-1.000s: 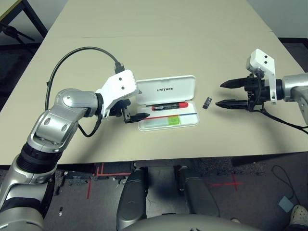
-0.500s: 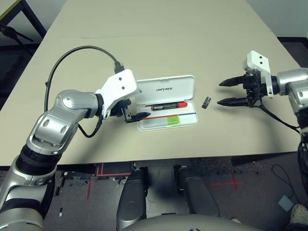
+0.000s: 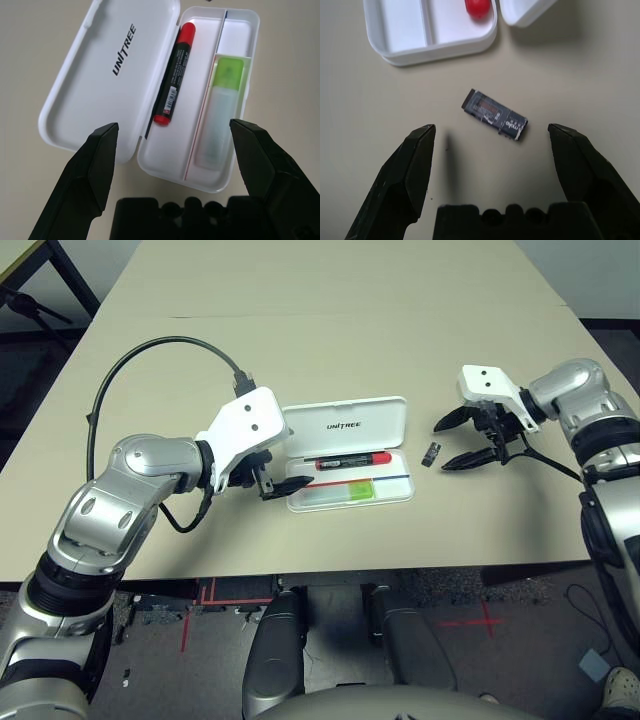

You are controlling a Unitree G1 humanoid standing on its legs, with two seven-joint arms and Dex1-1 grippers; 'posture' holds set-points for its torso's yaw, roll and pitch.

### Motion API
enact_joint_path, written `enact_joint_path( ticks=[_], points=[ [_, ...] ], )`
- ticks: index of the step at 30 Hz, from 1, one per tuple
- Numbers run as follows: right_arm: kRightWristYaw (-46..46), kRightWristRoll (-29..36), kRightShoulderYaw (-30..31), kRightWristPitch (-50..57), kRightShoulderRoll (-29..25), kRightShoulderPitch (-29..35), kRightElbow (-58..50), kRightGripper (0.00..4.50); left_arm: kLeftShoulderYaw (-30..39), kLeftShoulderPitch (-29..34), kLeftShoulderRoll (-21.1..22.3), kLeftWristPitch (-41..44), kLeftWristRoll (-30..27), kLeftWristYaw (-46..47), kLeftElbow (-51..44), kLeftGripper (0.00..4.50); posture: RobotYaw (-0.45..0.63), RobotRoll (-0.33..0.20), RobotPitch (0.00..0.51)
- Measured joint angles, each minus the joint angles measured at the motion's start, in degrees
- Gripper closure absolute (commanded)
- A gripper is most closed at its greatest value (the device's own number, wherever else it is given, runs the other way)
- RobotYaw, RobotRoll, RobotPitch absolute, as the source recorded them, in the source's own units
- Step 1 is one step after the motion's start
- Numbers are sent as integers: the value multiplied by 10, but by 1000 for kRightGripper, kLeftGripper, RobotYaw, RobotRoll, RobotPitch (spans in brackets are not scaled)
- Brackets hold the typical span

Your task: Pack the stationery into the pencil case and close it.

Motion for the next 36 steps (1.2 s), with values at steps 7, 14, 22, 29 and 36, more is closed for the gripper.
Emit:
enact_joint_path(
  ticks=[7, 14, 22, 29, 36],
  points=[
    [-25, -24, 2, -12, 19, 0, 10, 0, 1, 1, -1, 4, -6, 11, -2, 35, 110, 0, 221],
    [-40, -29, -1, -24, 22, 4, 10, 637, 0, 0, -2, 4, -10, 15, -2, 0, 104, 0, 217],
    [-45, -25, -18, -43, 16, 15, 9, 3648, -5, -1, -2, 4, -11, 20, -2, 0, 108, 0, 225],
    [6, 1, -44, -41, -29, 43, -17, 4471, -8, -1, -7, 5, -12, 29, -5, 0, 94, 0, 228],
    [31, 76, -56, 19, -95, 101, -108, 4471, -17, -2, -24, 4, -12, 34, -4, 0, 64, 0, 230]
  ],
)
